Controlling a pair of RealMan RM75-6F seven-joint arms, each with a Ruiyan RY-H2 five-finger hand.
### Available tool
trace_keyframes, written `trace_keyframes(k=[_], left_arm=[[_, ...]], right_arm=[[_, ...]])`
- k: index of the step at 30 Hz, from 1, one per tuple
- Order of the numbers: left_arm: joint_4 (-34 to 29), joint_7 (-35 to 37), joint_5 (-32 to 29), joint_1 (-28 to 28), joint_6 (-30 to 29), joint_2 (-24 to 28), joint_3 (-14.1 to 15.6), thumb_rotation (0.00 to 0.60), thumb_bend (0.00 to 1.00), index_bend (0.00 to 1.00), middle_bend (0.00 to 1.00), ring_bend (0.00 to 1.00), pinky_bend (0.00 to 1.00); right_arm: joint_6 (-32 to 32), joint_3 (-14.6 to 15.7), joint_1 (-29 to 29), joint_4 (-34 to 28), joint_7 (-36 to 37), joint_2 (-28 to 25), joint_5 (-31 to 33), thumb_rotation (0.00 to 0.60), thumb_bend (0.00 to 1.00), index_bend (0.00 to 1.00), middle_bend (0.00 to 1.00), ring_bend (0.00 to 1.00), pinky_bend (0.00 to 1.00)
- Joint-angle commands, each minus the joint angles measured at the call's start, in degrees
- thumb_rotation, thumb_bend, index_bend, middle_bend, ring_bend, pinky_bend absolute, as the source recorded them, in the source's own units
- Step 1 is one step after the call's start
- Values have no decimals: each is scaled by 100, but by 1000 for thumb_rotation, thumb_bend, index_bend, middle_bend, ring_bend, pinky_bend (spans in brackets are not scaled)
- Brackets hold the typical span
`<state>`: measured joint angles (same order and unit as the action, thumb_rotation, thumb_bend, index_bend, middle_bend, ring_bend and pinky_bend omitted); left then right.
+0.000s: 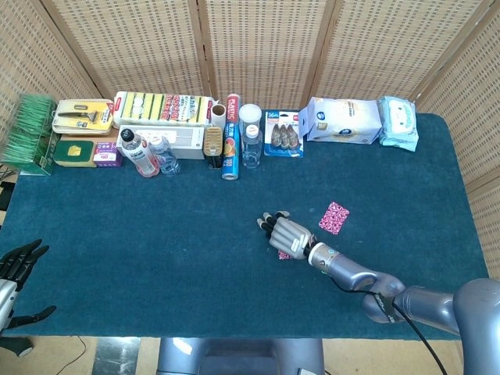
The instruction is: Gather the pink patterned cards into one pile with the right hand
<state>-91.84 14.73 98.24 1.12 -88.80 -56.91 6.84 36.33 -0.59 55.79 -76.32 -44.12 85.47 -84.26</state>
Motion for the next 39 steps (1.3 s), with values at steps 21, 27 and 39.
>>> trace_keyframes(k=[21,27,39], left_arm=[[0,26,24,4,-6,11,12,600,34,0,0,0,46],[-18,-20,44,7,11,6,28,600,34,0,0,0,46],[15,65,19,12,3,22,18,600,34,0,0,0,46]], right_arm=[[139,109,-126,-221,-430,-329,608,600,0,353,63,138,365],[271,-31,-70,-451,-270,-345,644,600,0,342,62,137,363],[189,-13,36,-263,-701,52,1257,600,0,332,53,137,361]])
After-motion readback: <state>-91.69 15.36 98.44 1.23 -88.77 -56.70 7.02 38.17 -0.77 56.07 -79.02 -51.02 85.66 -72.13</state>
